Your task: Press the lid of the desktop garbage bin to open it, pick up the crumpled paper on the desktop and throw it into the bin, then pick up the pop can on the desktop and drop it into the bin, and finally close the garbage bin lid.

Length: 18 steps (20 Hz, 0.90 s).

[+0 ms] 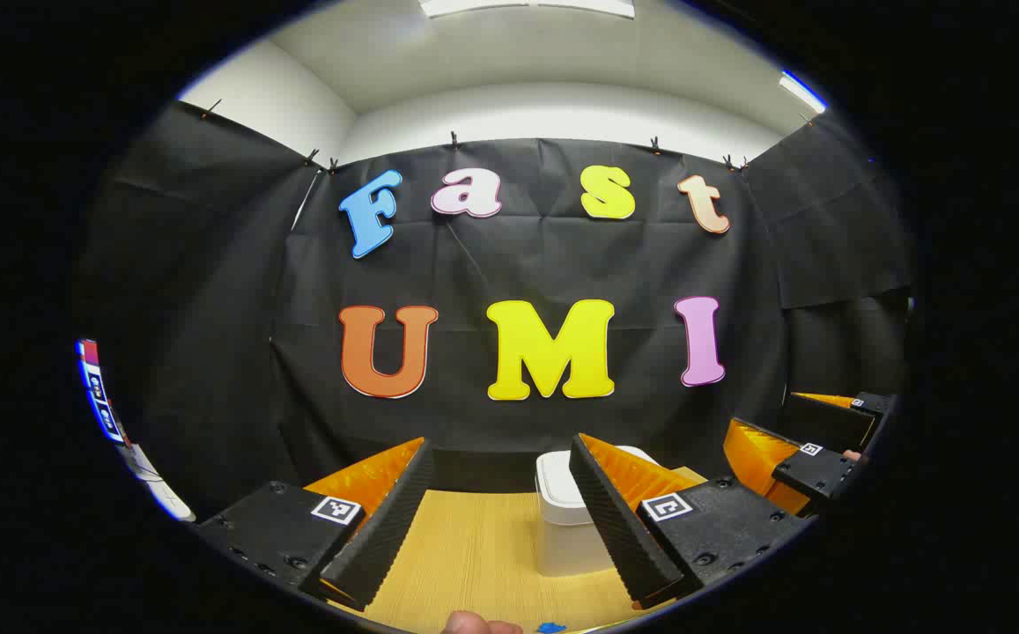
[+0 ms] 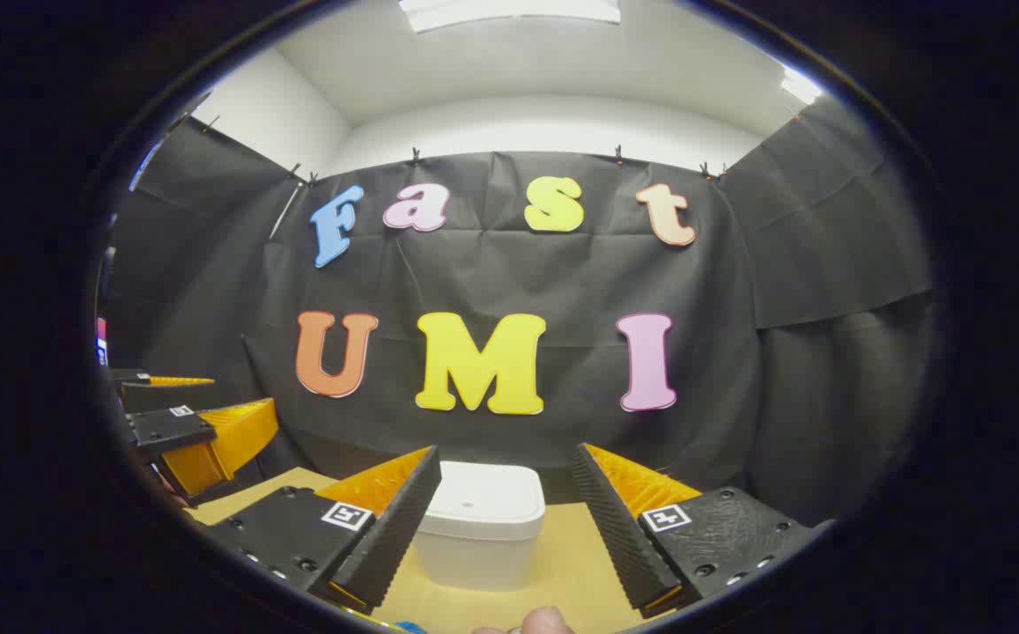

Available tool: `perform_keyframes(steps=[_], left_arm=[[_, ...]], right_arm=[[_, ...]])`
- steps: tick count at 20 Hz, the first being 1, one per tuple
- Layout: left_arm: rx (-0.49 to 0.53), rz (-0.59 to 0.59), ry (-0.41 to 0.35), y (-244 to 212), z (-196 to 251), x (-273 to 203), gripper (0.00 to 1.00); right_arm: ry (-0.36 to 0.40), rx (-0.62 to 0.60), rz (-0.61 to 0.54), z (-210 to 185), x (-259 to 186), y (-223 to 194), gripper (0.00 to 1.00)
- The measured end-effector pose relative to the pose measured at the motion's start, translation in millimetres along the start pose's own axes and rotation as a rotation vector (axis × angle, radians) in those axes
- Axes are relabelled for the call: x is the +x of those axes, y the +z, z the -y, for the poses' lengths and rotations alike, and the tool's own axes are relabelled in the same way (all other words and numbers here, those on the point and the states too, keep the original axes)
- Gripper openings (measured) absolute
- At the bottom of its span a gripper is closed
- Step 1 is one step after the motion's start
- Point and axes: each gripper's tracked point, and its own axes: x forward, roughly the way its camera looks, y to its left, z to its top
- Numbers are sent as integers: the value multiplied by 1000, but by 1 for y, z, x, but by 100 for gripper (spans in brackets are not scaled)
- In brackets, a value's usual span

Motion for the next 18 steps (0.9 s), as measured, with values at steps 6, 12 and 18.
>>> perform_keyframes(steps=[6,12,18], left_arm=[[0,-12,15,-1,-1,-1,100],[-10,-29,24,-4,-2,-1,100],[-18,-43,24,-5,-2,-3,99]], right_arm=[[-19,5,-1,-1,-1,3,95],[-10,-2,-33,-5,0,-8,95],[-4,-8,-39,-6,3,-10,95]])
